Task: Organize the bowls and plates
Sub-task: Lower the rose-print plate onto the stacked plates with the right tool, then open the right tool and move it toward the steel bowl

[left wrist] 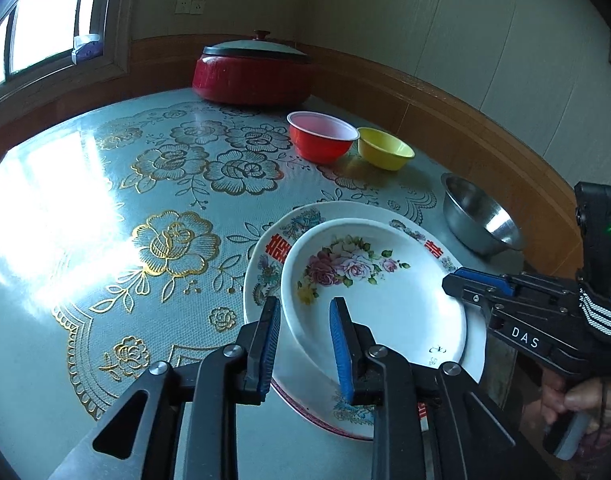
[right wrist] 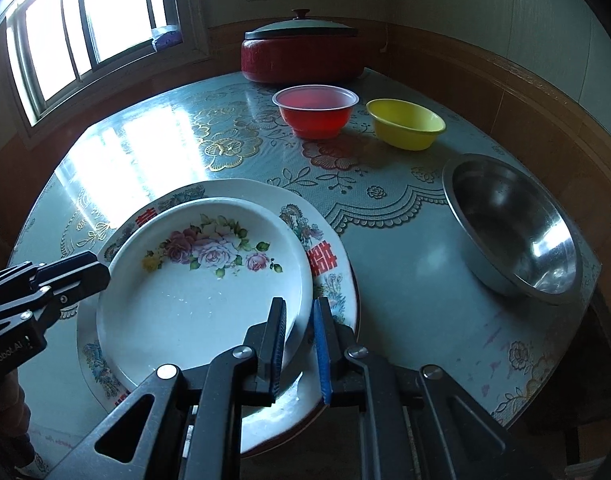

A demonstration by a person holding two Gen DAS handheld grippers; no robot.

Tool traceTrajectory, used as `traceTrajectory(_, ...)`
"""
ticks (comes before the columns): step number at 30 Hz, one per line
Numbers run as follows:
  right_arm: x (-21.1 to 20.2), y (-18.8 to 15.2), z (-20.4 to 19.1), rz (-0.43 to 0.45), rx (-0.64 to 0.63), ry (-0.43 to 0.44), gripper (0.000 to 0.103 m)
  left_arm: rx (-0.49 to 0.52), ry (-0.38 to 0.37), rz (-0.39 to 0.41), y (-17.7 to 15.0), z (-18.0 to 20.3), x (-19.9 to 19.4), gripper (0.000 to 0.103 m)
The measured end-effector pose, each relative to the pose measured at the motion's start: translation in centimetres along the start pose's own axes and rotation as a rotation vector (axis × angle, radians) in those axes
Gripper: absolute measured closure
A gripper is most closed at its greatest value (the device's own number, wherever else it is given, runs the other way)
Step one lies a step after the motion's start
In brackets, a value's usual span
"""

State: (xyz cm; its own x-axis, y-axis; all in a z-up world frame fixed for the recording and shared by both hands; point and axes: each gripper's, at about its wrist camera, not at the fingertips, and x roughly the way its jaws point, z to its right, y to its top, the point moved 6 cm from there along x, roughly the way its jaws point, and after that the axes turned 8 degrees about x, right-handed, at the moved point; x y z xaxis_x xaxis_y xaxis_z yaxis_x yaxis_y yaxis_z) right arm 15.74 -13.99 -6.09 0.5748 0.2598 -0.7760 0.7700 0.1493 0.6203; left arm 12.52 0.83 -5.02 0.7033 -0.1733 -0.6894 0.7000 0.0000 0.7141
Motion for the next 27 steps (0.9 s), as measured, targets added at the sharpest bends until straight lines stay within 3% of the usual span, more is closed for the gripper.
traceTrajectory(10,-1.2,0.0,1.3,0.018,0.11,0.017,0.089,-0.067,0.062,0.017,-0.5,-2.5,-0.5,0.077)
traceTrajectory(14,-1.6,0.0,2.5,0.034,0.16,-0.001,0.085,-0.048,0.042,-0.014,-1.0,-1.8,0.4,0.077)
traceTrajectory(18,-1.2,-0.5,3.4,0.009,0.211,0.005,0.085,-0.032,0.029,-0.02,-1.2,-1.0,0.6,0.067)
traceTrajectory(23,-1.1,-1.1,3.3,-0.006,0.215,0.02,0.085,0.007,0.04,-0.017,-1.3,-0.3,0.4,0.066)
traceTrajectory(27,-1.1,-1.6,3.0,-0.009,0.215,0.019,0.085,0.038,-0.051,-0.014,-1.3,1.1,0.2,0.067)
